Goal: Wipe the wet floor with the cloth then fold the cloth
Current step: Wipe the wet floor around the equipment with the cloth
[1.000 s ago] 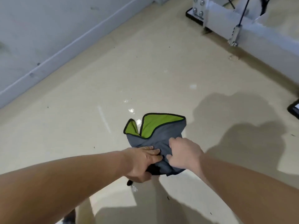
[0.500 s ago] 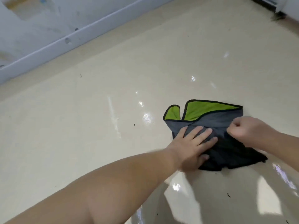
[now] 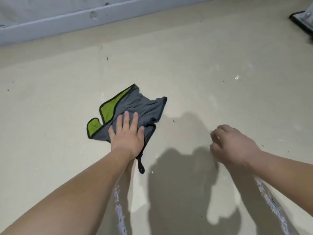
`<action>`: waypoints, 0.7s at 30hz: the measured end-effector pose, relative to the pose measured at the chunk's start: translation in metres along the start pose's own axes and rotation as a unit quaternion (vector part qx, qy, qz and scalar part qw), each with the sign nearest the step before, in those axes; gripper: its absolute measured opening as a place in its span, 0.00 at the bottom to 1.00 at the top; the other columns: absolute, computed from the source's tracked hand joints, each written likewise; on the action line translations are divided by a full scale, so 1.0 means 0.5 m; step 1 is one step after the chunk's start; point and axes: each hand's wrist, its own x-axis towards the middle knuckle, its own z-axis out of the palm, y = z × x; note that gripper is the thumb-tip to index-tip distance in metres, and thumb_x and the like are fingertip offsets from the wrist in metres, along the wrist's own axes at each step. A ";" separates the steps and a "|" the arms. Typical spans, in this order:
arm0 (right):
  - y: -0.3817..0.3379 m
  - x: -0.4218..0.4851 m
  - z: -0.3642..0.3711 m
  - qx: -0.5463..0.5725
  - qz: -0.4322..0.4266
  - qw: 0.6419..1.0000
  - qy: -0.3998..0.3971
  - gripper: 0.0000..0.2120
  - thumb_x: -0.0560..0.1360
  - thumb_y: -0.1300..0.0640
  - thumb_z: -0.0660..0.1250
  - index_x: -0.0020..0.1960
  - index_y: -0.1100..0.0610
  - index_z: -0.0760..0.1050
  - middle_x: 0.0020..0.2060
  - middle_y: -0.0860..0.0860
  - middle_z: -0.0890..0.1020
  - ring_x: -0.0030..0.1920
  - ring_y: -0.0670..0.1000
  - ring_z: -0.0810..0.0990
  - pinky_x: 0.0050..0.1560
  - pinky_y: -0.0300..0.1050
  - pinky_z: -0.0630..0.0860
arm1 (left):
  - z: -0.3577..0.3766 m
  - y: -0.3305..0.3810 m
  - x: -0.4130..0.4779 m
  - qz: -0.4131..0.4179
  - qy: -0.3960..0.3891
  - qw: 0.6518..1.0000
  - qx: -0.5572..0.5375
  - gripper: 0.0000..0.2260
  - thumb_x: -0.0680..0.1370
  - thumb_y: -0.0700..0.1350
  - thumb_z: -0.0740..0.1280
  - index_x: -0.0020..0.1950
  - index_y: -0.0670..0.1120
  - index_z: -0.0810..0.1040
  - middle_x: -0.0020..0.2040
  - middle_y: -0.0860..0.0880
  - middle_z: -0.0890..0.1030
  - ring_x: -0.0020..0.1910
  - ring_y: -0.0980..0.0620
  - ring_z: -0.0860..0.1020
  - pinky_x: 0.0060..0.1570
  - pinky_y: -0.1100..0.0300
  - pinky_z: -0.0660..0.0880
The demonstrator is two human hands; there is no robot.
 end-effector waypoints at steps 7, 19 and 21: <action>-0.030 -0.042 0.021 -0.053 -0.048 0.997 -0.003 0.02 0.74 0.54 0.59 0.45 0.52 0.67 0.46 0.47 0.68 0.49 0.53 0.71 0.40 0.51 0.76 | 0.117 0.120 -0.228 0.158 -0.008 0.987 0.004 0.30 0.81 0.60 0.55 0.82 0.53 0.65 0.83 0.46 0.64 0.81 0.37 0.62 0.72 0.29 0.62; 0.221 -0.278 -0.071 0.002 -0.047 0.988 -0.147 0.22 0.80 0.46 0.61 0.73 0.48 0.68 0.66 0.42 0.75 0.64 0.47 0.76 0.63 0.45 0.73 | 0.136 0.378 -0.155 0.138 -0.034 0.989 0.047 0.39 0.78 0.74 0.41 0.84 0.57 0.35 0.84 0.47 0.31 0.81 0.37 0.30 0.70 0.18 0.43; 0.254 -0.317 -0.055 0.046 -0.017 0.994 -0.099 0.26 0.80 0.47 0.60 0.77 0.46 0.62 0.69 0.40 0.72 0.67 0.46 0.74 0.64 0.47 0.73 | 0.164 0.478 -0.181 0.179 -0.009 0.982 0.064 0.41 0.79 0.73 0.43 0.85 0.53 0.40 0.85 0.44 0.37 0.82 0.35 0.34 0.69 0.18 0.45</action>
